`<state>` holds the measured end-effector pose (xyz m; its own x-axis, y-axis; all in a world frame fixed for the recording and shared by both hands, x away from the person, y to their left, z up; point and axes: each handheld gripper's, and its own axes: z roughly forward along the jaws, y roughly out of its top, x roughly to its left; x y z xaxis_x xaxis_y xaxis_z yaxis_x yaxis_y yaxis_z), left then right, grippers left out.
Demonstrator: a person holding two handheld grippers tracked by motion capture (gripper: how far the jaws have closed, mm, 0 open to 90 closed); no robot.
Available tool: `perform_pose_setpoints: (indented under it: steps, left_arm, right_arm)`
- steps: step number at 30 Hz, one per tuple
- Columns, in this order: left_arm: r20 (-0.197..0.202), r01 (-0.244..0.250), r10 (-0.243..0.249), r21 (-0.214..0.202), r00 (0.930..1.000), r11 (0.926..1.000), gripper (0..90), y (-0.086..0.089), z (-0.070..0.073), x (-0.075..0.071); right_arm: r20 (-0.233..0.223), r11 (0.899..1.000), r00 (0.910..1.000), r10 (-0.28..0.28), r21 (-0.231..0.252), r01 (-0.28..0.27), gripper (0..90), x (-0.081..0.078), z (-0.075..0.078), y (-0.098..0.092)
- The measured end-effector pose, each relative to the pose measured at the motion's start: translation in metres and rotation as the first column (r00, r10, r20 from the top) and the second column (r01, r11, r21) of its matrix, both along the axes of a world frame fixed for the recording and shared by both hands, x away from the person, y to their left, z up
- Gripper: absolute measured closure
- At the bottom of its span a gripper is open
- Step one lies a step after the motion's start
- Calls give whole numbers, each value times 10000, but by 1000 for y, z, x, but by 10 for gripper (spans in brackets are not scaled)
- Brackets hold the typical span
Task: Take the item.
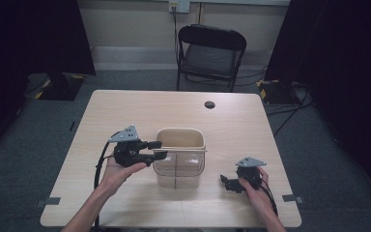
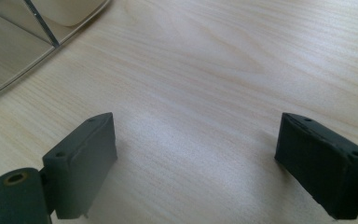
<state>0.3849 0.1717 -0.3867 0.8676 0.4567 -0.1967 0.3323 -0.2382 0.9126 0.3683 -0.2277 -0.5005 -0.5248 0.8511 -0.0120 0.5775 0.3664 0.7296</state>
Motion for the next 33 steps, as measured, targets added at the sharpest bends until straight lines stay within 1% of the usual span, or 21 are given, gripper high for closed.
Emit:
perform_pose_setpoints:
  steps: [11, 16, 24, 33]
  left_arm:
    - [76, 37, -37, 37, 10000, 10000, 537, 1, 2, 2]
    - [28, 19, -19, 16, 10000, 10000, 547, 2, 3, 2]
    - [66, 32, -33, 71, 10000, 10000, 558, 2, 5, 4]
    - [8, -90, 90, -119, 10000, 9999, 575, 3, 6, 9]
  right_arm:
    - [-3, 10000, 10000, -3, 1, 3, 116, 0, 0, 0]
    - [0, 10000, 10000, -1, -3, 1, 116, 0, 0, 0]
    - [-1, 10000, 10000, -1, -1, 1, 115, 0, 0, 0]
    - [-2, 10000, 10000, -1, -2, 1, 116, 0, 0, 0]
